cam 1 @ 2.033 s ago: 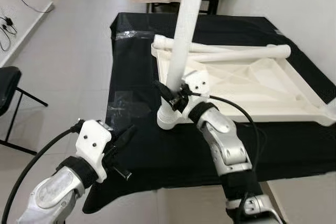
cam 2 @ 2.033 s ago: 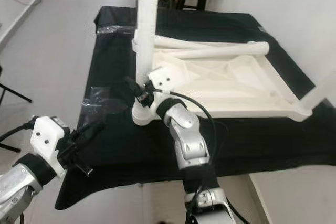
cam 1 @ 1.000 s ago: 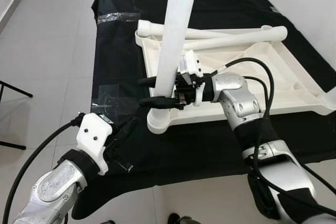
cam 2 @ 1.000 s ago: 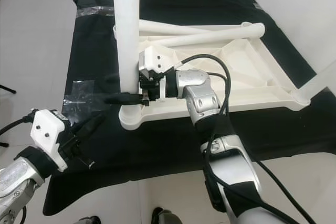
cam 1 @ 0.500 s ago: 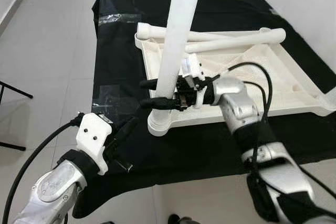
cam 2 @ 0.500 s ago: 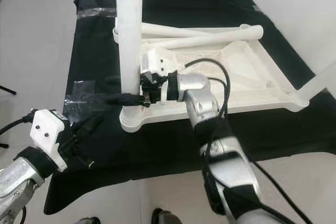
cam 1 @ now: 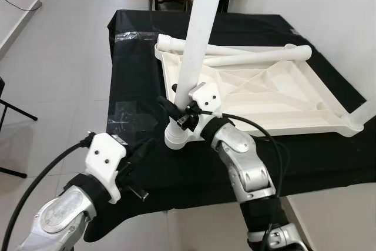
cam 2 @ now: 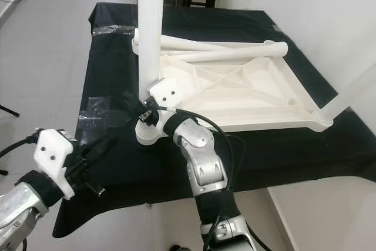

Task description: Building children table

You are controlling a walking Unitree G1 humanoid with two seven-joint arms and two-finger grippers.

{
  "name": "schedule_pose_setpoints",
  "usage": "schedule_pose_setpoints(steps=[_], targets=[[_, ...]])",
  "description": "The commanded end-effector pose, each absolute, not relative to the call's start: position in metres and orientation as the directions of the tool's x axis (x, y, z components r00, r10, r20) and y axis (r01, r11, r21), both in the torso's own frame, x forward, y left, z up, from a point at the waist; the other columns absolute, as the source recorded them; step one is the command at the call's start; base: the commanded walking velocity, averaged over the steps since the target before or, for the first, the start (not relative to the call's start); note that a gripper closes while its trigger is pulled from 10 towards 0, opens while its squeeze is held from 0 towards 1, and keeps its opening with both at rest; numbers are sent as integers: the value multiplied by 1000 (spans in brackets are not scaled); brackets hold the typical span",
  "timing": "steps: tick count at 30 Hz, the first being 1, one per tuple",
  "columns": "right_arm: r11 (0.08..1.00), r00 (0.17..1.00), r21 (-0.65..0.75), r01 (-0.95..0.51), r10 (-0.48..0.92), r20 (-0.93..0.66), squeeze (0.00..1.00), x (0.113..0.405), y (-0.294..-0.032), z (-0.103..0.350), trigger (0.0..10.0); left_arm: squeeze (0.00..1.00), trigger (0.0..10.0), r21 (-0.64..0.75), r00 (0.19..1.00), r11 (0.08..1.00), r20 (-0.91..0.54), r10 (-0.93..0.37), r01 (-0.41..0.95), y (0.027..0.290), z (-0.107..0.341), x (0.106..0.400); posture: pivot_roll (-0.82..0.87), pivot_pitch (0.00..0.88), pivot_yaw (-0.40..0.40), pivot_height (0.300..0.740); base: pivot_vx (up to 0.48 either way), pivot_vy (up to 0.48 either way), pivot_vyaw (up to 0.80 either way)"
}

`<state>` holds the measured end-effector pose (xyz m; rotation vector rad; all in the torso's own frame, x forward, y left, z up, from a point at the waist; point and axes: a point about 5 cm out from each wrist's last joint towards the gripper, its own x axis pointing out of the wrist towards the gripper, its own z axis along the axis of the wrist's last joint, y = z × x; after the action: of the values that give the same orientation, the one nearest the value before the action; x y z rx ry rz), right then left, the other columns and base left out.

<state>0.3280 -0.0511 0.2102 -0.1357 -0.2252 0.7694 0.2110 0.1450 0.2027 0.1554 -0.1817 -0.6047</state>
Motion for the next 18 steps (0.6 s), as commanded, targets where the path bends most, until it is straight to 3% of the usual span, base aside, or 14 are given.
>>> schedule_pose_setpoints(steps=[1, 2, 3, 5, 7, 9, 10, 11, 13, 15, 18], targets=[[670, 694, -212, -711, 718, -57, 0, 325, -51, 167, 10000, 0, 10000, 190, 799, 804, 118, -589, 564, 144, 202, 209, 137, 215, -116, 740, 0, 0, 0], [656, 676, -206, -726, 736, -39, 0, 325, -49, 170, 10000, 0, 10000, 193, 800, 804, 118, -588, 563, 145, 203, 209, 137, 215, -116, 740, 0, 0, 0], [634, 648, -190, -750, 761, -19, 1000, 326, -48, 177, 10000, 0, 10000, 195, 797, 800, 117, -593, 567, 145, 203, 210, 138, 213, -113, 740, 0, 0, 0], [512, 515, -176, -841, 857, 34, 1000, 325, -46, 196, 10000, 0, 10000, 192, 790, 794, 117, -602, 576, 142, 203, 210, 138, 209, -116, 740, 0, 0, 0], [453, 449, -193, -870, 891, 65, 1000, 325, -48, 207, 10000, 0, 10000, 190, 789, 793, 116, -604, 579, 141, 202, 210, 139, 208, -117, 740, 0, 0, 0], [441, 436, -205, -874, 897, 74, 1000, 325, -49, 211, 10000, 0, 10000, 189, 789, 793, 116, -604, 579, 141, 202, 210, 139, 208, -117, 740, 0, 0, 0], [396, 391, -241, -886, 918, 68, 0, 331, -54, 217, 10000, 0, 10000, 191, 790, 794, 115, -602, 577, 141, 202, 210, 147, 211, -122, 740, 0, 0, 0], [333, 334, -270, -904, 942, 41, 0, 336, -59, 222, 10000, 0, 10000, 192, 792, 796, 115, -599, 574, 142, 202, 210, 149, 212, -123, 740, 0, 0, 0], [291, 298, -283, -914, 954, 18, 0, 339, -62, 224, 10000, 0, 10000, 194, 794, 797, 115, -597, 572, 142, 202, 210, 149, 212, -123, 740, 0, 0, 0], [149, 170, -310, -939, 985, -42, 0, 342, -67, 231, 10000, 0, 10000, 197, 797, 800, 114, -593, 566, 144, 202, 210, 154, 219, -130, 740, 0, 0, 0], [75, 102, -315, -946, 992, -72, 0, 345, -68, 236, 10000, 0, 10000, 199, 798, 801, 114, -591, 565, 144, 203, 210, 157, 222, -130, 740, 0, 0, 0]])
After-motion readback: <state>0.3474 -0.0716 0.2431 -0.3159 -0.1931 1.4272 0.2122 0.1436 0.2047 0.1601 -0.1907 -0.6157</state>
